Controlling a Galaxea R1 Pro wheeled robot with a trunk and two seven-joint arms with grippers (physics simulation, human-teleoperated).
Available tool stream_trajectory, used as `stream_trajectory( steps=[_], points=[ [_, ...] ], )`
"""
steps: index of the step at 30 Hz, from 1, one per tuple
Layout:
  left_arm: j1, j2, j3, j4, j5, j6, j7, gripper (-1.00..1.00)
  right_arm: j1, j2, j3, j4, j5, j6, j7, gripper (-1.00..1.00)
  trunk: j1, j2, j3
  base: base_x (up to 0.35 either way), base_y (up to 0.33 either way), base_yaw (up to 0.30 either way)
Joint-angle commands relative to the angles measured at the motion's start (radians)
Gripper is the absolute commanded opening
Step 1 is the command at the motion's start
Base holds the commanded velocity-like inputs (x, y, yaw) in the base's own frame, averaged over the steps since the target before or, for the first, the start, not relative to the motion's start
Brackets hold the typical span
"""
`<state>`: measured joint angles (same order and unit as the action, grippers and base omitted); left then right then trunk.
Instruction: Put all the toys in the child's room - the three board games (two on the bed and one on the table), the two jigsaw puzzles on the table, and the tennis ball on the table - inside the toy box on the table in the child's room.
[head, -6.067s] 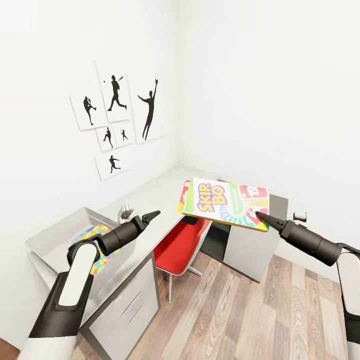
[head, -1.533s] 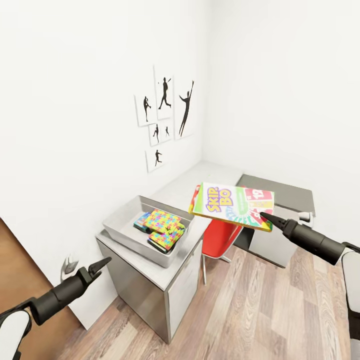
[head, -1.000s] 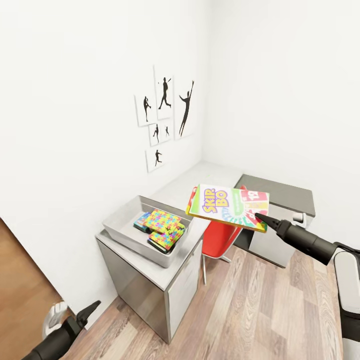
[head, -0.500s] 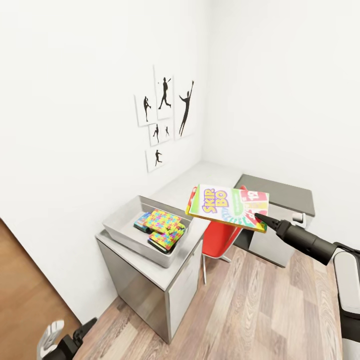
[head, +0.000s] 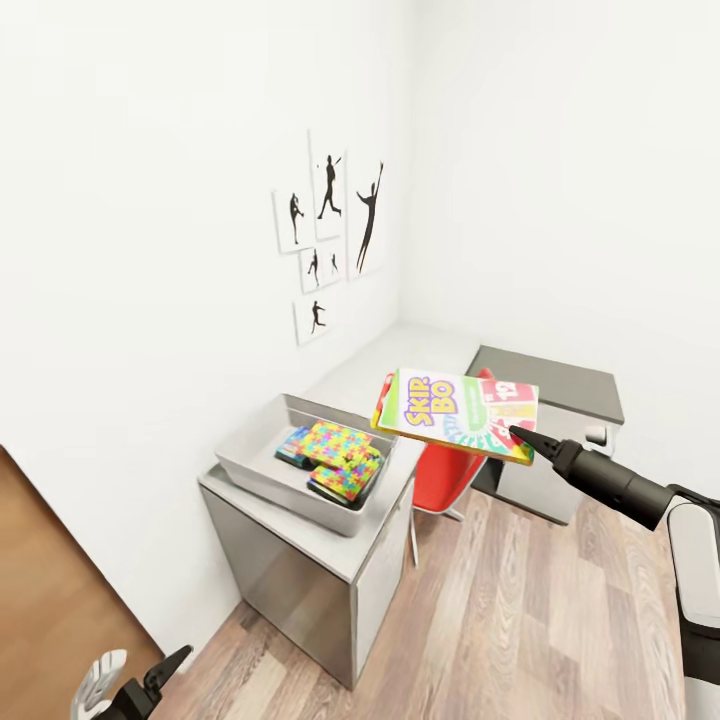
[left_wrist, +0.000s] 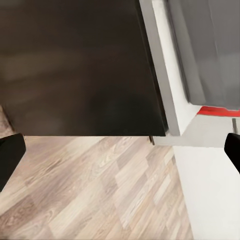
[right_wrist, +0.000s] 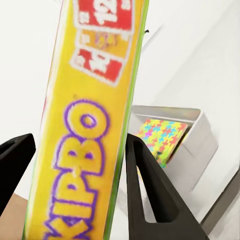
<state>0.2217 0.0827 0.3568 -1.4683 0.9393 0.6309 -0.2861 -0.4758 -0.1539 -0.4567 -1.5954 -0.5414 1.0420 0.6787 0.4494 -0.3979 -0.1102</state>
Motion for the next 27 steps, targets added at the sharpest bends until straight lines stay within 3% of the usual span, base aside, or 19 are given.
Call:
stream_trajectory(
  steps=[1,9,16,21,25,27],
  points=[
    [0.000,0.001,0.001,0.002,0.004,0.006,-0.001,1.00,-0.001,0.000,-0.001,0.000,0.003,0.005,0.007,-1.00,0.001,-0.002,-0.002,0.000,0.278,-0.028],
    [-0.002,0.004,0.002,0.028,0.004,0.006,0.003,1.00,-0.001,0.002,-0.001,0.001,0.003,0.005,0.007,-1.00,0.001,-0.002,-0.002,0.003,0.279,-0.015],
    [-0.004,0.005,0.003,0.063,0.004,0.005,0.005,1.00,-0.001,0.020,0.014,0.003,0.005,0.005,0.005,-1.00,0.001,-0.002,-0.002,0.008,0.152,-0.004],
    [-0.006,0.005,0.003,0.085,0.003,0.005,0.007,1.00,-0.001,0.040,0.054,0.004,0.012,0.005,-0.015,-1.00,0.001,-0.002,-0.002,0.003,0.055,-0.001],
    [-0.008,0.006,0.002,0.114,0.003,0.004,0.007,1.00,-0.002,0.055,0.097,0.004,0.016,0.005,-0.065,-1.00,0.001,-0.002,-0.002,0.001,0.024,-0.001],
    [-0.011,0.006,0.002,0.141,0.003,0.004,0.007,1.00,-0.006,0.074,0.127,0.007,0.017,0.005,-0.115,-1.00,0.001,-0.002,-0.002,0.001,0.014,0.000]
  ],
)
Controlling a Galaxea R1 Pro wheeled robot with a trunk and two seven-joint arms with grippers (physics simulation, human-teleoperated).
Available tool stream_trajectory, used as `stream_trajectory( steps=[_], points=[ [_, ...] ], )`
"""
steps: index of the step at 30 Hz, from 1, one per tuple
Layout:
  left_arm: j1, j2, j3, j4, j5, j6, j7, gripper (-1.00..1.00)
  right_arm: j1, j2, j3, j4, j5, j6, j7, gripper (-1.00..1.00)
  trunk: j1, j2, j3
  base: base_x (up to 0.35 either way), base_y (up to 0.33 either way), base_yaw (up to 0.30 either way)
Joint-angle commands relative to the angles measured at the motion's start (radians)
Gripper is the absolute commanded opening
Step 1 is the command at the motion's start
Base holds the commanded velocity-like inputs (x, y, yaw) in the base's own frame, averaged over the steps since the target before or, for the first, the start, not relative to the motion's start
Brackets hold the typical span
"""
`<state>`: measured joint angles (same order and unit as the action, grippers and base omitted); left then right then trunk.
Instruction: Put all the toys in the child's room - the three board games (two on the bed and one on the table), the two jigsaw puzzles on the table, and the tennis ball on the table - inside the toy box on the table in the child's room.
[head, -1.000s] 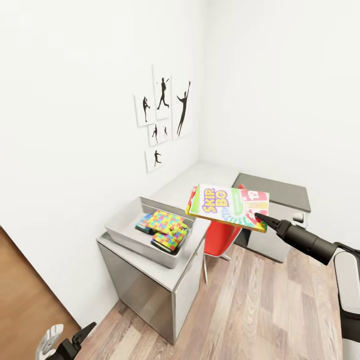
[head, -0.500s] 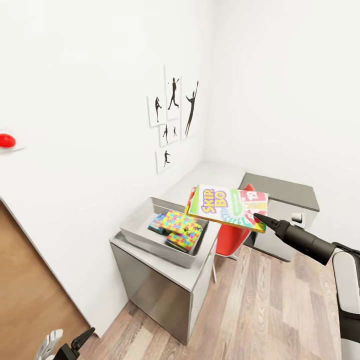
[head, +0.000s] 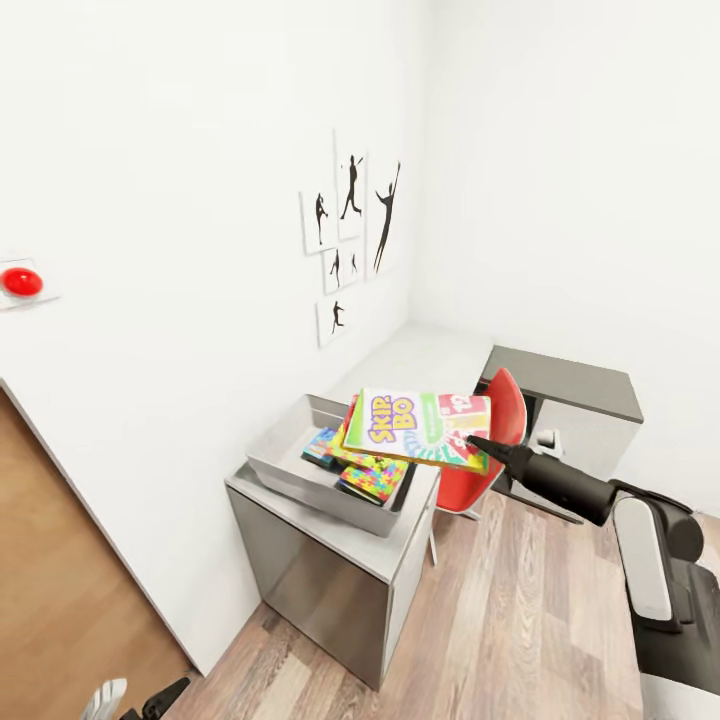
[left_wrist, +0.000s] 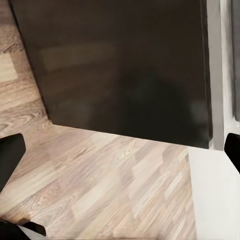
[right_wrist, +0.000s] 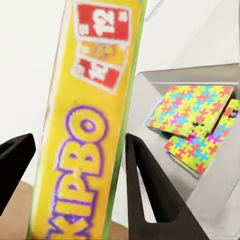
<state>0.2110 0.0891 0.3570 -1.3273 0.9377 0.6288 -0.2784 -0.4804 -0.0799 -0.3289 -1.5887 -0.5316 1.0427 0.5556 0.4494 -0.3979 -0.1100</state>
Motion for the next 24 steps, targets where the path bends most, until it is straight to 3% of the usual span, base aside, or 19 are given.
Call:
stream_trajectory(
  steps=[1,2,6,7,10,15,24],
  points=[
    [-0.003,0.000,0.001,0.014,0.004,0.006,-0.001,1.00,-0.003,0.013,0.012,0.004,0.007,0.005,-0.021,-1.00,0.001,-0.002,-0.002,0.001,0.010,0.000],
    [-0.003,0.000,0.001,0.014,0.004,0.006,-0.001,1.00,-0.003,0.013,0.012,0.004,0.007,0.005,-0.021,-1.00,0.001,-0.002,-0.002,0.001,0.010,0.000],
    [-0.028,0.001,-0.001,0.069,0.004,0.006,-0.002,1.00,-0.025,0.081,0.047,0.040,0.009,0.002,-0.145,-1.00,0.001,-0.002,-0.002,0.000,0.006,0.000],
    [-0.028,0.001,-0.001,0.069,0.004,0.006,-0.002,1.00,-0.025,0.081,0.047,0.040,0.009,0.002,-0.145,-1.00,0.001,-0.002,-0.002,0.000,0.004,0.000],
    [-0.047,0.002,-0.003,0.106,0.004,0.006,-0.002,1.00,-0.057,0.124,0.061,0.075,0.009,-0.029,-0.227,-1.00,0.001,-0.002,-0.002,0.000,0.003,0.000],
    [-0.059,0.003,-0.005,0.135,0.004,0.006,-0.004,1.00,-0.090,0.155,0.070,0.130,0.007,-0.059,-0.303,-1.00,0.001,-0.002,-0.002,0.000,0.001,0.000],
    [-0.066,0.003,-0.008,0.150,0.004,0.006,-0.007,1.00,-0.136,0.184,0.076,0.216,0.007,-0.101,-0.347,-1.00,0.001,-0.002,-0.002,0.048,0.032,0.000]
  ],
)
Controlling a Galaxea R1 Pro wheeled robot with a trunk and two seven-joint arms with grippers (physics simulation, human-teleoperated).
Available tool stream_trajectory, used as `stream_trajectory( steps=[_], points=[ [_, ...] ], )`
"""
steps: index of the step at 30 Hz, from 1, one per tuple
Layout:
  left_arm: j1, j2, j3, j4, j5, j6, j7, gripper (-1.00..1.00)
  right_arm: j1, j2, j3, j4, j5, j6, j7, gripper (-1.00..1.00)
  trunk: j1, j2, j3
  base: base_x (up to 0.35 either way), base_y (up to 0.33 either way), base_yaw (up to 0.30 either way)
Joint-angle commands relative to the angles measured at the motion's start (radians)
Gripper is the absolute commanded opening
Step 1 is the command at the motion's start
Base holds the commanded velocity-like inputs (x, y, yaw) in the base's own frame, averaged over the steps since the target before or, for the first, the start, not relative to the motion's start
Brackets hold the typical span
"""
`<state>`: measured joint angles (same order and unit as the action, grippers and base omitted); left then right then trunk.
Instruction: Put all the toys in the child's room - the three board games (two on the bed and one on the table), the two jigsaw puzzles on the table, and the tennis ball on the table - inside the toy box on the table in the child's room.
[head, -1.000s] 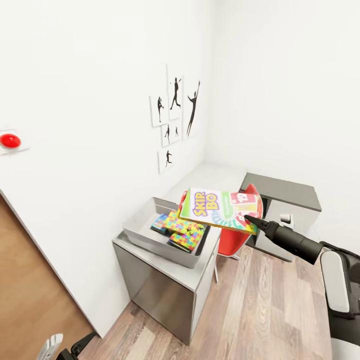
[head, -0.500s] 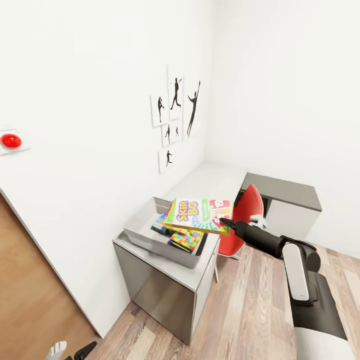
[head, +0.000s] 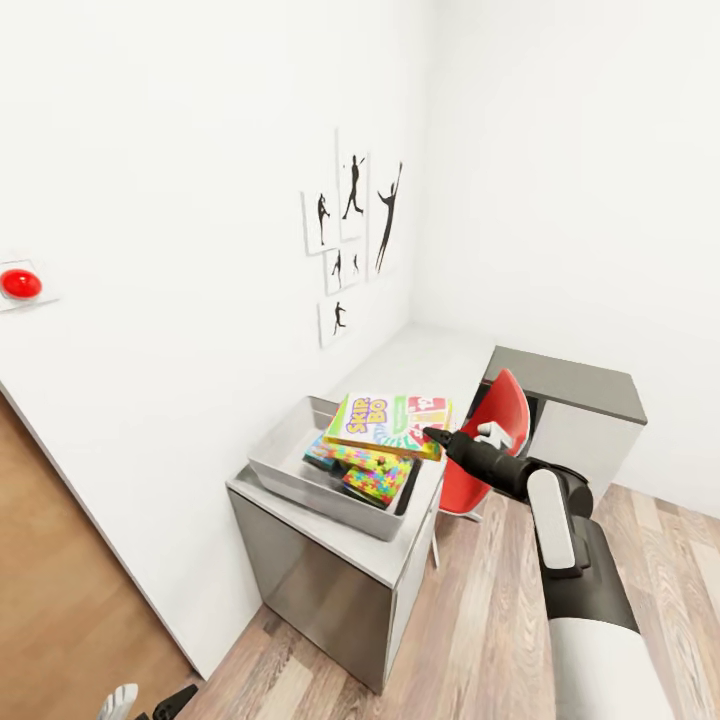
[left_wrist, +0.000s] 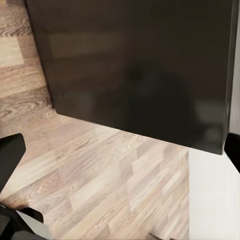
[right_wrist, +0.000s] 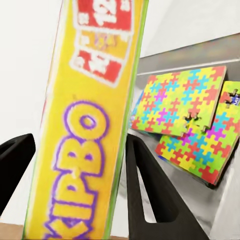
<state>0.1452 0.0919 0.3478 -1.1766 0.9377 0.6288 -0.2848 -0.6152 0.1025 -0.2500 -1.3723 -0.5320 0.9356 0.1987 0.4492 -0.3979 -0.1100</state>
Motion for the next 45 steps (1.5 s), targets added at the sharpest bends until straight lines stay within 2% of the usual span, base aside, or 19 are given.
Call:
stream_trajectory(
  steps=[1,9,19,24,25,32,45],
  points=[
    [-0.001,0.000,0.001,0.000,0.004,0.006,-0.001,1.00,-0.007,0.005,-0.003,0.012,0.007,-0.002,0.007,-1.00,0.001,-0.002,-0.002,0.147,0.110,0.000],
    [-0.002,-0.003,-0.001,0.005,0.003,0.006,-0.002,1.00,-0.026,0.031,0.004,0.089,0.008,-0.048,-0.003,-1.00,0.001,-0.002,-0.002,0.199,0.156,0.000],
    [-0.002,-0.005,-0.003,0.005,0.001,0.006,-0.002,1.00,-0.051,0.040,0.019,0.194,0.010,-0.112,-0.007,-1.00,0.001,-0.002,-0.002,0.103,0.081,0.000],
    [-0.003,-0.007,-0.003,0.005,-0.017,0.006,-0.002,1.00,-0.066,0.041,0.022,0.251,0.010,-0.125,-0.008,-1.00,0.001,-0.002,-0.002,0.024,0.019,0.000],
    [-0.003,-0.008,-0.003,0.005,-0.029,0.006,-0.002,1.00,-0.069,0.041,0.023,0.268,0.011,-0.129,-0.008,-1.00,0.001,-0.002,-0.002,0.012,0.009,0.000],
    [-0.008,-0.009,-0.003,0.006,-0.047,0.006,-0.002,1.00,-0.073,0.041,0.025,0.289,0.012,-0.137,-0.008,-1.00,0.001,-0.002,-0.002,0.007,0.006,0.000],
    [-0.012,-0.010,-0.004,0.006,-0.054,0.006,-0.002,1.00,-0.074,0.039,0.024,0.302,0.010,-0.139,-0.008,-1.00,0.001,-0.002,-0.002,0.001,0.001,0.000]
  ],
)
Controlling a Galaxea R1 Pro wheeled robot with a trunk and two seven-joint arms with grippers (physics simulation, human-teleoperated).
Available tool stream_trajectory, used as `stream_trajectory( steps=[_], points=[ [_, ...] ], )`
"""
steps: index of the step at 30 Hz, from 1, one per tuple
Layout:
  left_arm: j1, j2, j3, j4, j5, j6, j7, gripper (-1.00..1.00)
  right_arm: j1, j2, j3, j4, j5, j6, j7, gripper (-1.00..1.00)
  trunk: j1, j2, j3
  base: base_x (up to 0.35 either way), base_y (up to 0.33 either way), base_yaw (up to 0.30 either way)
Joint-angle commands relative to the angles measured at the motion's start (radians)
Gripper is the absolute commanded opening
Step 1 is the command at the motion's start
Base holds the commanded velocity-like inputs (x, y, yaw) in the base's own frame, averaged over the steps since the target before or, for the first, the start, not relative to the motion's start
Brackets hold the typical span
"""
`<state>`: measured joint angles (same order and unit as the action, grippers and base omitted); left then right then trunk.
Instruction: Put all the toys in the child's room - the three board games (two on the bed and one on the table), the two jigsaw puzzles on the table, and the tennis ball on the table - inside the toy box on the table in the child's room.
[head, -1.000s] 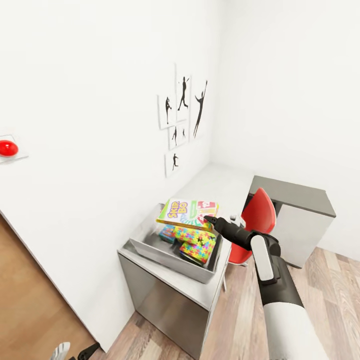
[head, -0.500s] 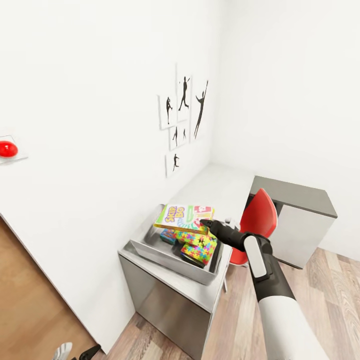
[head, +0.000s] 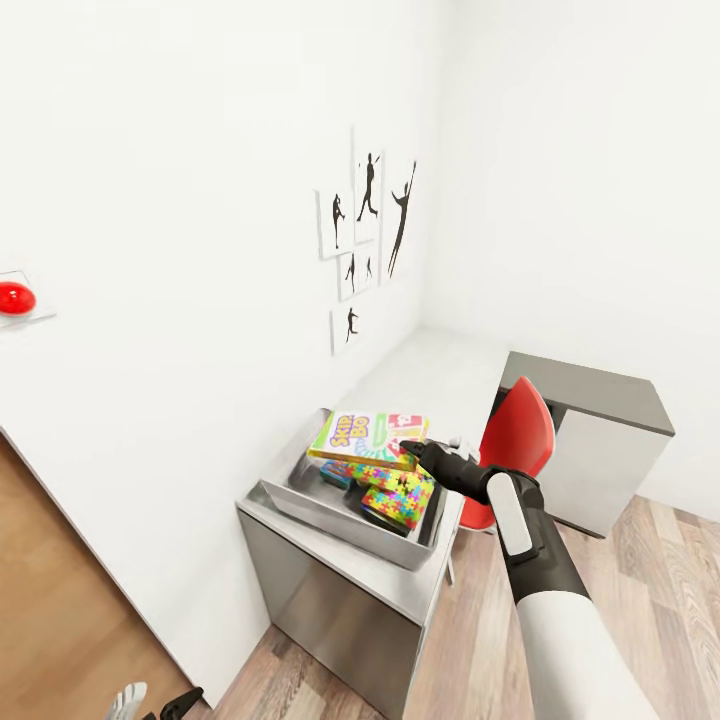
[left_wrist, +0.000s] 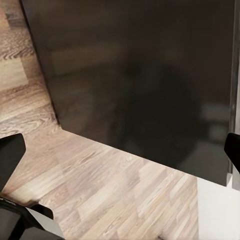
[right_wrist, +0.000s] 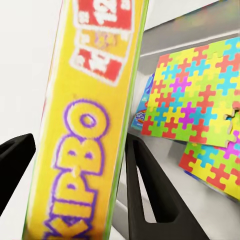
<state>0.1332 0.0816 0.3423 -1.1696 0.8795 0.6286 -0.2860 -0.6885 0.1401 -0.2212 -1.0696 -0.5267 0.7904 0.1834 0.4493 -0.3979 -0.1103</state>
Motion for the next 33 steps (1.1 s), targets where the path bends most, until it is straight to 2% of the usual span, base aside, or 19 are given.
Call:
stream_trajectory(
  steps=[1,6,20,33],
  points=[
    [0.000,0.000,0.001,-0.001,0.004,0.007,-0.001,1.00,-0.001,0.001,-0.005,0.003,0.004,0.006,0.007,-1.00,0.001,-0.002,-0.002,0.000,0.000,0.000],
    [-0.001,0.000,0.000,-0.001,0.003,0.007,-0.001,1.00,-0.006,0.001,-0.007,0.032,0.002,0.006,0.007,-1.00,0.001,-0.002,-0.006,0.000,0.000,0.000],
    [-0.001,0.000,0.000,-0.002,0.003,0.007,-0.002,1.00,-0.092,0.000,-0.015,0.194,-0.005,0.005,0.007,-1.00,0.001,-0.002,-0.027,0.000,0.000,0.000],
    [-0.001,0.000,0.000,-0.002,0.004,0.007,-0.002,1.00,-0.124,0.002,-0.017,0.251,-0.005,0.003,0.007,-1.00,0.001,-0.002,-0.047,0.000,0.000,0.000]
  ],
)
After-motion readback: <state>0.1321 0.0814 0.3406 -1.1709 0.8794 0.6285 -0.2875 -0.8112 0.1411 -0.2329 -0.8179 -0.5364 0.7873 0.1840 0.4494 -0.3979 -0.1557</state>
